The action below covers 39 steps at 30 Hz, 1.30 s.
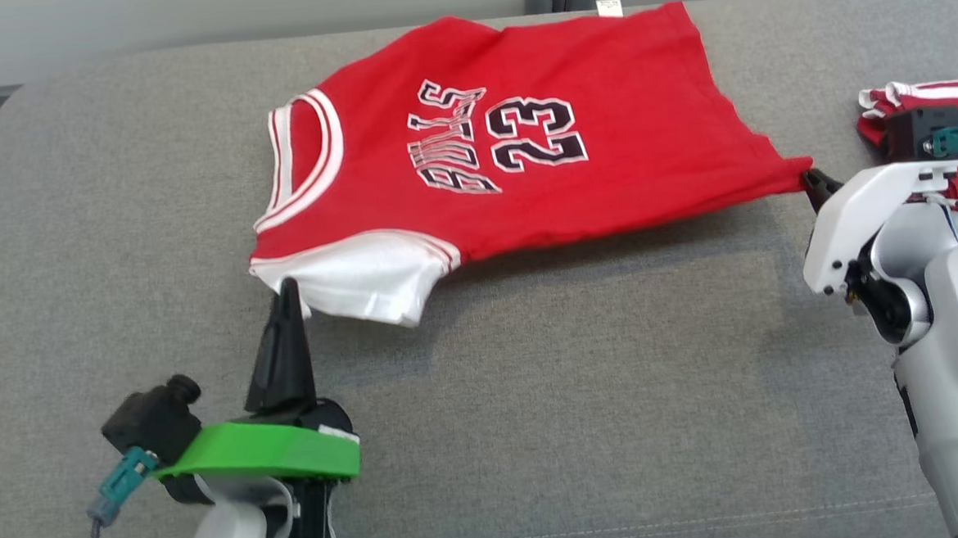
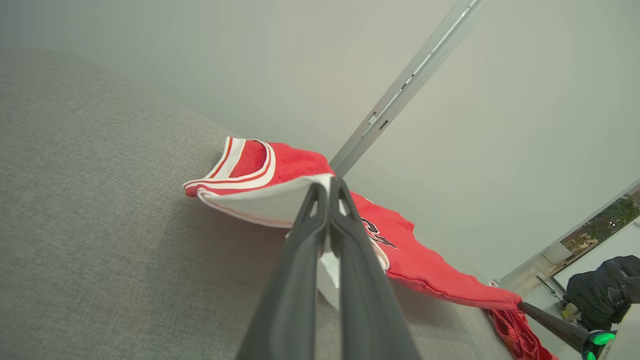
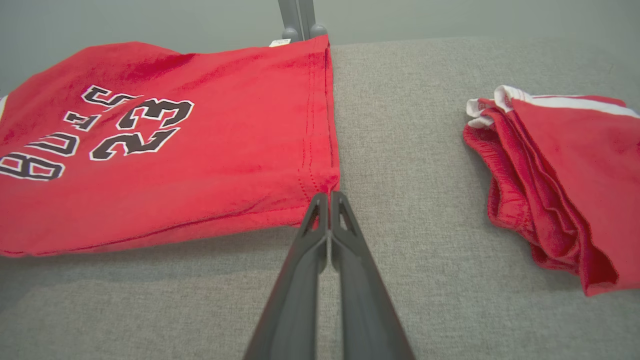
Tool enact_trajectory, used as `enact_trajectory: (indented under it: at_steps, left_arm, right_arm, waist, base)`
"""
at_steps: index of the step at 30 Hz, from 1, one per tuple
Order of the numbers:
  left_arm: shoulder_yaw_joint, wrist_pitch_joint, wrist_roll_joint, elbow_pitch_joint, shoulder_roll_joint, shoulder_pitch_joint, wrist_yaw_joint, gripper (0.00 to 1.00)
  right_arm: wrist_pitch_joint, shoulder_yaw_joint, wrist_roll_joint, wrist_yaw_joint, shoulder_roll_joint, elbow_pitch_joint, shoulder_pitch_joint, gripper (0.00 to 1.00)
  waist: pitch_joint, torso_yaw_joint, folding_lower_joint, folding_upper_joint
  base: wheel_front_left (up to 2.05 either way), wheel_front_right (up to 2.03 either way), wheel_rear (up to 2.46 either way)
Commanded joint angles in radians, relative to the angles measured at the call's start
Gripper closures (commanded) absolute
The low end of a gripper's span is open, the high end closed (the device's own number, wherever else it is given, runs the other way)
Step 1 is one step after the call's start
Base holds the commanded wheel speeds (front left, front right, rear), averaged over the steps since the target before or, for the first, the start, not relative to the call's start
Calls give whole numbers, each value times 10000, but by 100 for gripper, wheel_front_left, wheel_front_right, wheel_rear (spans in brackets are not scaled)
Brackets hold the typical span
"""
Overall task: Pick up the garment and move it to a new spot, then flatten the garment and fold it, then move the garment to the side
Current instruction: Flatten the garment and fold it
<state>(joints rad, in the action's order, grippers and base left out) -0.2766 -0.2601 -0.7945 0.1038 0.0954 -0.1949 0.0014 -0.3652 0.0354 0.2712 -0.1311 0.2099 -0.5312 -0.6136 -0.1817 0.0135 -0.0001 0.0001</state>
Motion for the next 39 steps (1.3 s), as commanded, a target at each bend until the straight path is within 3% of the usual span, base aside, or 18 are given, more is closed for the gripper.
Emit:
enact_trajectory:
  at_steps: [1, 10, 20, 34, 39]
  left_arm:
    - [-135, 110, 188, -1, 68, 373, 82, 100]
    - [-952, 1219, 461, -188, 649, 1758, 374, 100]
    - [-1348, 3252, -71, -1043, 1321, 3071, 1030, 100]
    - [-1500, 5776, -1620, -3332, 2102, 5053, 1866, 100]
    - [-899, 5665, -1966, -4382, 2165, 5360, 2163, 100]
  right_arm:
    - [-249, 135, -63, 9, 3, 279, 449, 100]
    - [-1584, 1083, -372, 9, -337, 1915, 2463, 100]
    - [-2657, 1866, -572, 9, -778, 3233, 3990, 100]
    - [-3179, 2330, -489, 9, -1124, 4279, 5250, 100]
    - [-3199, 2538, -309, 9, -1179, 4668, 5590, 100]
  waist:
    - [509, -183, 1, -1]
    - [1106, -370, 1, -1]
    - [1200, -450, 1, -1]
    - [976, -291, 1, -1]
    - [880, -314, 1, -1]
  base:
    - [0, 0, 0]
    - [0, 0, 0]
    - [0, 0, 0]
    - [0, 0, 0]
    - [0, 0, 0]
